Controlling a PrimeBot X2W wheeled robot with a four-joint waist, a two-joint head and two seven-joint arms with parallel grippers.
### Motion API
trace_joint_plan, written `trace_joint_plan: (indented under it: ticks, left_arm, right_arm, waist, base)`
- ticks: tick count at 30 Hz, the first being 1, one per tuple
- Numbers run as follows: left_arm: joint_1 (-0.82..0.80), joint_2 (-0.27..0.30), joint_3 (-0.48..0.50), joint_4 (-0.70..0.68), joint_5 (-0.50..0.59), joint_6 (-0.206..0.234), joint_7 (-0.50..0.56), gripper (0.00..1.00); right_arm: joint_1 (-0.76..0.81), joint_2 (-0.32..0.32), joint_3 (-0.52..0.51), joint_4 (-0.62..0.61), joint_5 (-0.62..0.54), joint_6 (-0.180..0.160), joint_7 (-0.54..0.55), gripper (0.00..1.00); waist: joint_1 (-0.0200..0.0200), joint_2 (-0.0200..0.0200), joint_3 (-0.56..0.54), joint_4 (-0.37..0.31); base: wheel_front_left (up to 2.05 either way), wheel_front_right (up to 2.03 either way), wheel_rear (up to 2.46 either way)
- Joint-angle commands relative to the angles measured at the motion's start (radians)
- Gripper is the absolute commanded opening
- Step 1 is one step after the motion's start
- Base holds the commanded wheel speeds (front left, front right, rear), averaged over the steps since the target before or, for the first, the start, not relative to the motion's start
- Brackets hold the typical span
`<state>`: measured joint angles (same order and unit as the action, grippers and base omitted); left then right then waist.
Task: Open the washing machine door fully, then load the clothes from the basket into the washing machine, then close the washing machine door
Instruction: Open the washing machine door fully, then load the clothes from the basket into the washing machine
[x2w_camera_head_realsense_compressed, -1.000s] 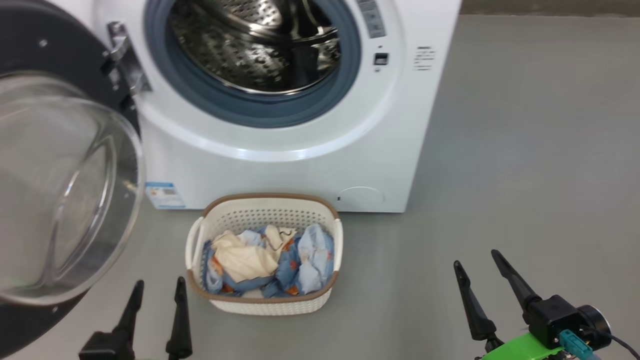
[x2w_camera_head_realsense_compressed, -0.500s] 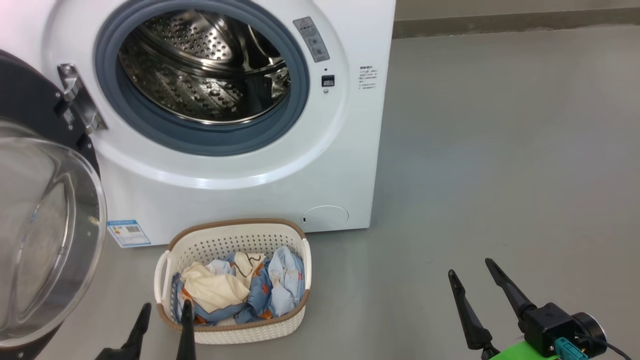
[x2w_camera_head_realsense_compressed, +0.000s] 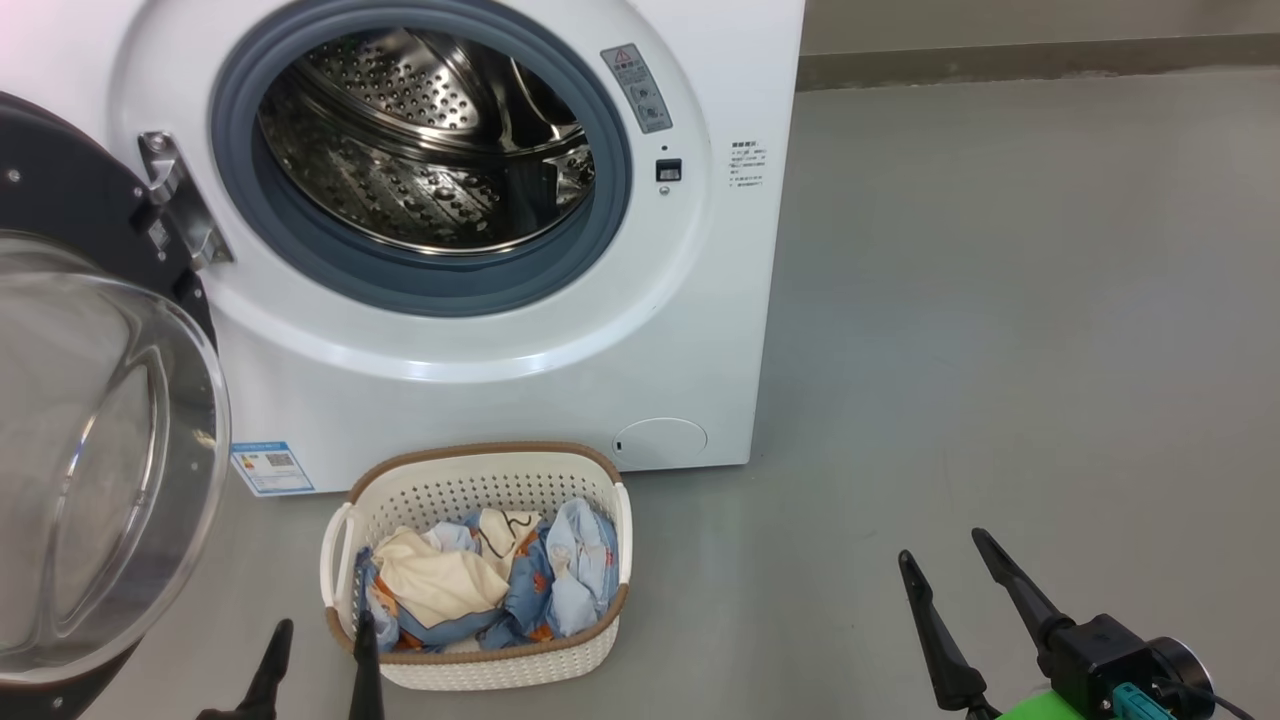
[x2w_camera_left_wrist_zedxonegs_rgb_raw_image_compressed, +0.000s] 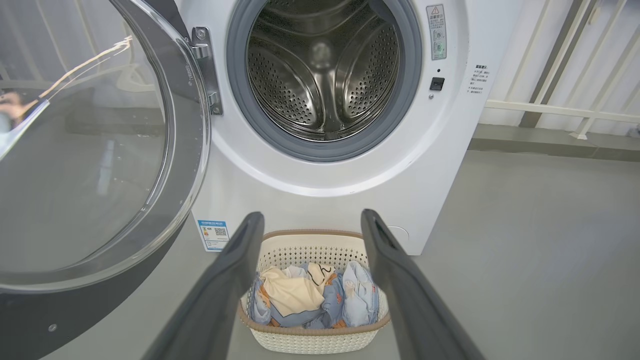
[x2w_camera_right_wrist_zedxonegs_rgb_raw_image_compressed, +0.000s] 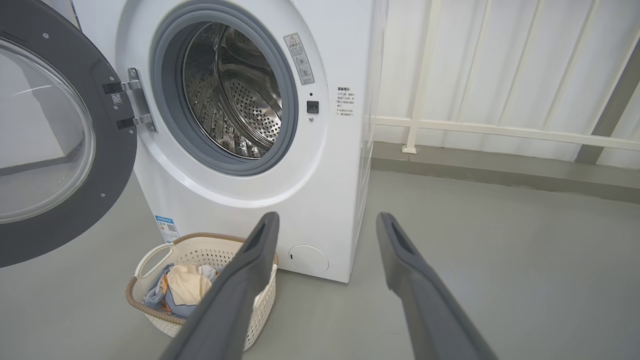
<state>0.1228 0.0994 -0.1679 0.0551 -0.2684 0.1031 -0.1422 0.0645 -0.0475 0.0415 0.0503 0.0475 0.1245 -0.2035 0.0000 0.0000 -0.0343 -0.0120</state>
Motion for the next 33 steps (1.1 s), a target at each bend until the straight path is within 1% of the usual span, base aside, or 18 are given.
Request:
trace_joint_plan:
  ticks: [1, 13, 17, 23, 33]
  left_arm:
    - [-0.02, 0.015, 0.029, -0.031, 0.005, 0.013, -0.005, 1.0]
    - [-0.021, 0.023, 0.021, -0.033, 0.018, 0.034, -0.003, 1.0]
    - [-0.023, 0.026, 0.019, -0.033, 0.021, 0.04, -0.002, 1.0]
    - [-0.026, 0.031, 0.015, -0.033, 0.031, 0.055, 0.006, 1.0]
    - [-0.035, 0.038, 0.007, -0.032, 0.032, 0.06, 0.002, 1.0]
  right_arm:
    - [-0.009, -0.003, 0.022, -0.023, 0.006, 0.006, -0.002, 1.0]
    - [-0.014, -0.003, 0.024, -0.02, 0.008, 0.006, 0.002, 1.0]
    - [-0.016, -0.003, 0.027, -0.016, 0.011, 0.006, 0.001, 1.0]
    - [-0.017, -0.003, 0.027, -0.015, 0.013, 0.006, 0.0, 1.0]
    - [-0.022, -0.003, 0.028, -0.018, 0.01, 0.006, 0.005, 1.0]
  waist:
    - [0.0, 0.0, -0.001, 0.002]
    - [0.0, 0.0, -0.001, 0.002]
    - [0.0, 0.0, 0.0, 0.001]
    - [0.0, 0.0, 0.005, 0.001]
    - [0.0, 0.0, 0.012, 0.008]
  base:
    - [0.0, 0.0, 0.0]
    - [0.0, 0.0, 0.0]
    - [0.24, -0.45, 0.21]
    - [0.86, -1.18, 0.32]
    - [1.53, -1.61, 0.08]
